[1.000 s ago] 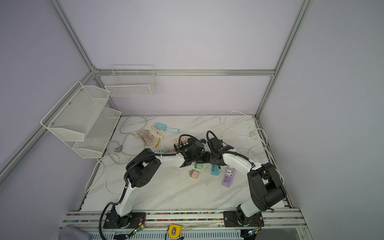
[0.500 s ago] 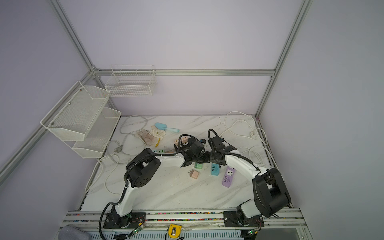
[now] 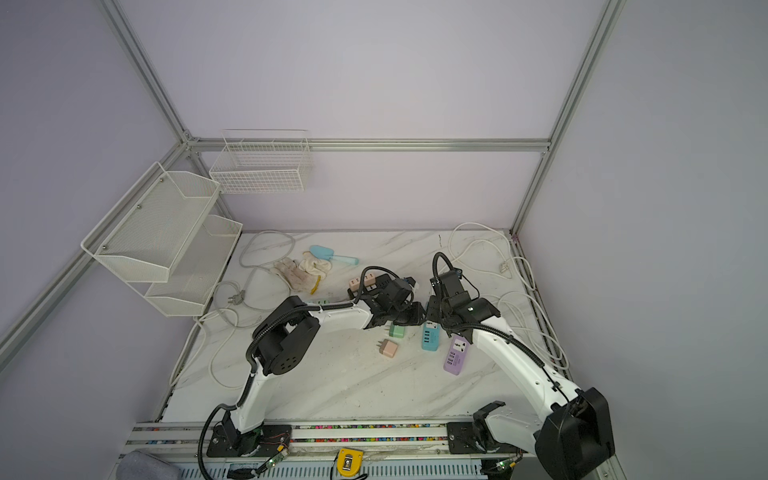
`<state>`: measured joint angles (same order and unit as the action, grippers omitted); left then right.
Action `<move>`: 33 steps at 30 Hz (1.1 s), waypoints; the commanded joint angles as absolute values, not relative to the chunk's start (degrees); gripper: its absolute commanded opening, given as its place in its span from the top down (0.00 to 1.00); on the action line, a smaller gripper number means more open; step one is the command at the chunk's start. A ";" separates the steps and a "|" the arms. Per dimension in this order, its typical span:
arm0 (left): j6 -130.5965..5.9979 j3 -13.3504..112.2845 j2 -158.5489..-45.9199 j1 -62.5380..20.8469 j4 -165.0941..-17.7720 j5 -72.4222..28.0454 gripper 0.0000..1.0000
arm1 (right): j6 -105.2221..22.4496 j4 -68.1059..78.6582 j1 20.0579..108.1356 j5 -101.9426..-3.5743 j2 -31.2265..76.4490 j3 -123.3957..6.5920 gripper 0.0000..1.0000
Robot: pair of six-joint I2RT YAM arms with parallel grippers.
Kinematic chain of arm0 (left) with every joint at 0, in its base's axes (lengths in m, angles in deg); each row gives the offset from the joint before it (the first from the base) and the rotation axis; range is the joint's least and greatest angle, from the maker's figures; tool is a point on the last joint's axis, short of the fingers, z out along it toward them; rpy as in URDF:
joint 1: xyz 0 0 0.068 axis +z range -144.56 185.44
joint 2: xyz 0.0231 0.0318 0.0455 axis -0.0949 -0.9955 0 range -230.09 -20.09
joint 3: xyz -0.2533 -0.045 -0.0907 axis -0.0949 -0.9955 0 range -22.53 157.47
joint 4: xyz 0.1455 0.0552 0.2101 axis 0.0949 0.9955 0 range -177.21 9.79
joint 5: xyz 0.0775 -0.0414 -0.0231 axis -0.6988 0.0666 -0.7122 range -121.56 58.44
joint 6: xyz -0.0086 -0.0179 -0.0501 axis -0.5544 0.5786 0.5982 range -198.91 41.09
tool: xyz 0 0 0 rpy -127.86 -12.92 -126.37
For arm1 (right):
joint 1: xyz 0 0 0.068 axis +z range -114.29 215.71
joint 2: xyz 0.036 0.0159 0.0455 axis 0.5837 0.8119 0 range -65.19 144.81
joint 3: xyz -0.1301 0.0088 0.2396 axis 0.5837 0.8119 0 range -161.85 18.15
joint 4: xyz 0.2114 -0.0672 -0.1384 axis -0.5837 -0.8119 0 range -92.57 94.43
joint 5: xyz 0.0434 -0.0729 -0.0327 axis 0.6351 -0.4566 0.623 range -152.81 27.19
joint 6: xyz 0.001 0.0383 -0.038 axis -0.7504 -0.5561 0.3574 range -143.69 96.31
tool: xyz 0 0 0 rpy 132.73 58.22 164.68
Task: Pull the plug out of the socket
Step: 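Carry the teal adapter toward the pink and green adapters while the left lifts off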
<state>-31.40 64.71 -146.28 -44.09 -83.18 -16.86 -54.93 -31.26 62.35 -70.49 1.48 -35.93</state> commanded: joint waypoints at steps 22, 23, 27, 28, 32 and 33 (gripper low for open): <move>-32.46 40.78 -115.54 -39.69 -84.48 -19.80 0.65 | -67.13 -16.83 69.61 -57.16 -4.86 -19.83 0.95; -32.41 40.10 -115.07 -39.57 -84.81 -19.46 0.65 | -67.46 -16.32 70.23 -57.19 -5.13 -19.28 0.95; -32.37 37.89 -112.55 -39.29 -84.32 -19.54 0.62 | -68.88 -11.28 72.19 -54.87 -6.28 -15.70 0.95; -32.26 37.15 -111.69 -39.29 -84.34 -19.95 0.62 | -69.24 -10.11 72.34 -54.09 -6.11 -14.91 0.95; -32.24 34.51 -108.74 -39.12 -84.43 -21.72 0.59 | -70.34 -7.45 73.72 -54.39 -4.12 -13.97 0.94; -32.26 34.03 -108.07 -38.99 -84.37 -22.10 0.59 | -70.67 -6.52 74.10 -54.54 -3.52 -13.64 0.94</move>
<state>-32.41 36.71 -111.03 -39.53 -82.28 -20.49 -68.26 -11.39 73.08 -54.80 -4.53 -14.25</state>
